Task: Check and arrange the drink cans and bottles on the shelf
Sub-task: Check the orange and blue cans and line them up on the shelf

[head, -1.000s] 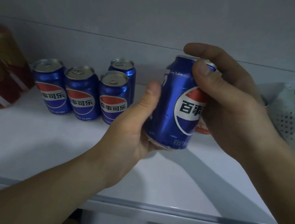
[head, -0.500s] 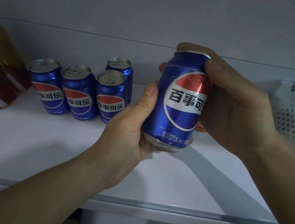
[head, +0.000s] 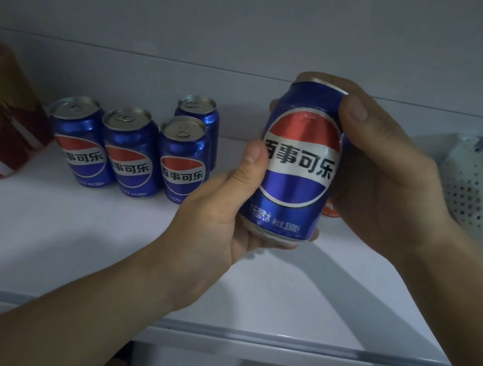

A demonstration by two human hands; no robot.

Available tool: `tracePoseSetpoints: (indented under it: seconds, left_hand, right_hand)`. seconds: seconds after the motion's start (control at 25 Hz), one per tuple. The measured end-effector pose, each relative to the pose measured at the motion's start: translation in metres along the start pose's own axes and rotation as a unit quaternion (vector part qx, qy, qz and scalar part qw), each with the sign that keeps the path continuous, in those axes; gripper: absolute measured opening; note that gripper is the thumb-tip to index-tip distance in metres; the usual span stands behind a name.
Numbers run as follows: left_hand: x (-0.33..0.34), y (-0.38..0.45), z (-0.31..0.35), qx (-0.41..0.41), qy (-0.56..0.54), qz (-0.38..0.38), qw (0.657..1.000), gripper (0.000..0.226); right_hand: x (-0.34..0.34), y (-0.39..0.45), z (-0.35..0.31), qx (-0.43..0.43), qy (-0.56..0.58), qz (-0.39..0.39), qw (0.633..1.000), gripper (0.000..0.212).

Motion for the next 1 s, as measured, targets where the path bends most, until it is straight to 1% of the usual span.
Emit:
tracePoseSetpoints:
  seconds: [0.08, 0.12, 0.24, 0.32, 0.52, 0.6, 0.64, 0.76, 0.84, 0.92, 1.0]
  left_hand:
    - [0.0, -0.002, 0.0, -0.008, -0.034, -0.008, 0.999, 0.053]
    - [0.002, -0.003, 0.0, -0.005, -0.037, -0.013, 0.999, 0.052]
    - [0.002, -0.004, 0.006, 0.013, -0.002, -0.006, 1.0, 0.048]
    - [-0.001, -0.004, 0.006, 0.016, 0.0, 0.013, 1.0, 0.047]
    - [-0.001, -0.002, 0.004, 0.008, -0.01, 0.029, 1.0, 0.033]
    - [0.001, -0.003, 0.004, -0.002, -0.019, 0.025, 1.0, 0.035]
    - [0.002, -0.004, 0.005, -0.012, -0.013, 0.021, 1.0, 0.038]
    - [0.004, -0.006, 0.011, -0.022, 0.047, 0.012, 0.999, 0.047]
    - [0.005, -0.006, 0.011, -0.02, 0.053, 0.01, 0.998, 0.054]
    - [0.005, -0.006, 0.006, -0.03, 0.036, 0.007, 0.999, 0.059]
    - [0.004, -0.005, 0.002, -0.043, 0.025, 0.007, 0.999, 0.053]
  right_hand:
    - [0.003, -0.001, -0.002, -0.008, 0.006, -0.009, 1.0, 0.042]
    - [0.002, -0.001, -0.003, -0.015, -0.001, 0.0, 1.0, 0.04]
    - [0.0, -0.002, -0.006, -0.021, -0.026, 0.033, 0.999, 0.04]
    - [0.0, -0.002, -0.005, -0.013, -0.024, 0.034, 0.999, 0.041]
    - [0.0, -0.001, -0.001, 0.002, -0.004, 0.018, 1.0, 0.045]
    - [0.004, -0.001, -0.002, -0.003, 0.015, 0.0, 1.0, 0.043]
    - [0.005, -0.001, -0.004, -0.009, 0.019, 0.003, 1.0, 0.042]
    - [0.001, -0.003, -0.009, -0.03, 0.005, 0.029, 0.999, 0.039]
    - [0.001, -0.002, -0.009, -0.023, 0.006, 0.026, 0.999, 0.039]
    - [0.002, 0.0, -0.004, -0.001, 0.037, 0.009, 0.999, 0.039]
    - [0.002, 0.0, -0.001, 0.012, 0.048, 0.007, 0.999, 0.039]
Point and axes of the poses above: each hand's wrist, its own y-axis towards the middle knuckle, its own x-axis out of the palm, z = x × y, the point moved 9 cm from there along y, towards the middle knuckle, and after that the axes turned 15 degrees about -z, right-handed, at the moved point
